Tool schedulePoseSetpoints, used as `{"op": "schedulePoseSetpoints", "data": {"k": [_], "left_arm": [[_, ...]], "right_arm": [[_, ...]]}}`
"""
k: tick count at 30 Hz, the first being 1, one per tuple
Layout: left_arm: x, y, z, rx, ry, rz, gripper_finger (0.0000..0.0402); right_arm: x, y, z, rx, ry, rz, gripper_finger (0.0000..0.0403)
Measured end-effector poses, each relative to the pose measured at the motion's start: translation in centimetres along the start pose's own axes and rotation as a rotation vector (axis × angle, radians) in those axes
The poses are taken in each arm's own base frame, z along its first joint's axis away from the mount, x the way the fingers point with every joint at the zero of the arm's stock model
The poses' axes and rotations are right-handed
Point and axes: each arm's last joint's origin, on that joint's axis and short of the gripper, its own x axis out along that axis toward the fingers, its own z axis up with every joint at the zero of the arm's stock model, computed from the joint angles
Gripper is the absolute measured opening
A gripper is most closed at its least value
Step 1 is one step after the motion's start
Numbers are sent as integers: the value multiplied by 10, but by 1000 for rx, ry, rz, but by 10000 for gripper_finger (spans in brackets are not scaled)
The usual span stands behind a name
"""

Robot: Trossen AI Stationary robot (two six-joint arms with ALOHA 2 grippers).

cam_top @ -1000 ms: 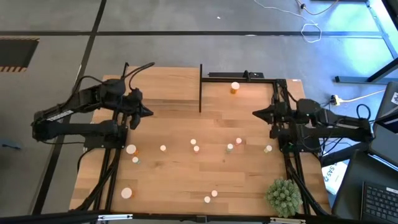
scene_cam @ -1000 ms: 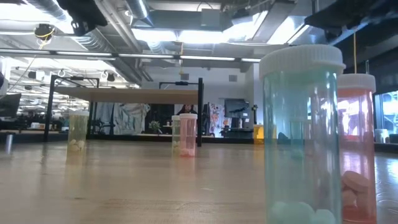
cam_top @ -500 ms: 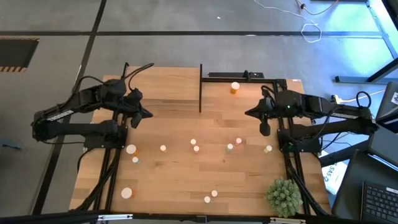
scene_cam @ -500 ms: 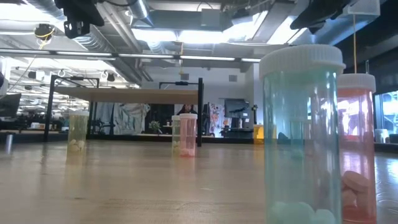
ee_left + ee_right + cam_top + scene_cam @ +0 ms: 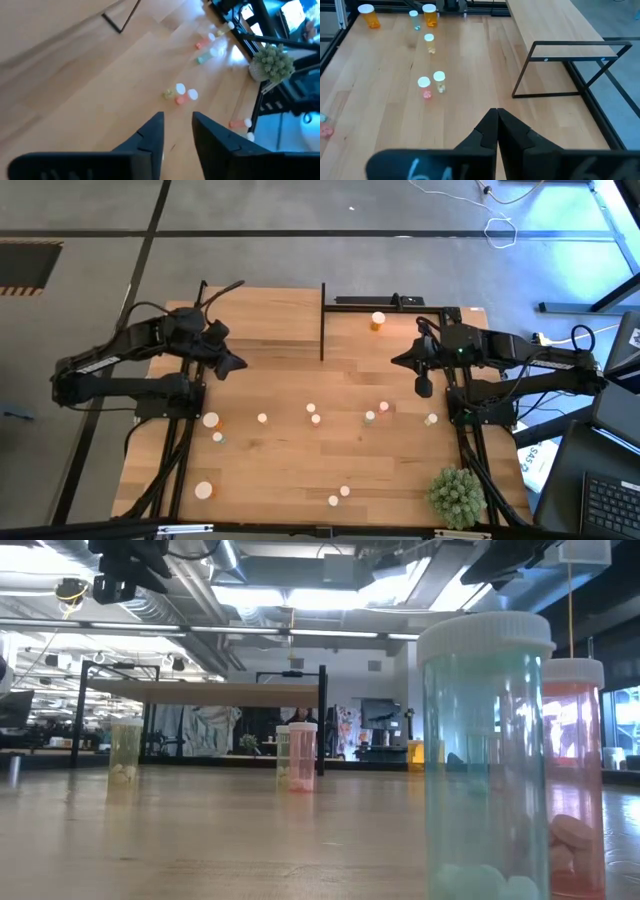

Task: Pick and place medicine bottles onto shelf by color
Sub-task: Put the left small yellow pill on the shelf

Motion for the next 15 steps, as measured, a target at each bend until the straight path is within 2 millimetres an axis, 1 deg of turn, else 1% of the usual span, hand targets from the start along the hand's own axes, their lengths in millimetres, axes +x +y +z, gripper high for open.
{"op": "schedulePoseSetpoints", "data": {"k": [3, 6, 12, 15], "left_arm": [[5, 1, 0, -51, 30, 8, 123], [12, 0, 3, -72, 41, 8, 132], [21, -4, 6, 17, 99, -68, 130], [21, -6, 3, 130, 124, -91, 130]], "right_arm": [[0, 0, 0, -1, 0, 0, 13], [0, 0, 0, -2, 0, 0, 13], [0, 0, 0, -4, 0, 0, 13], [0, 0, 0, -4, 0, 0, 13]]}}
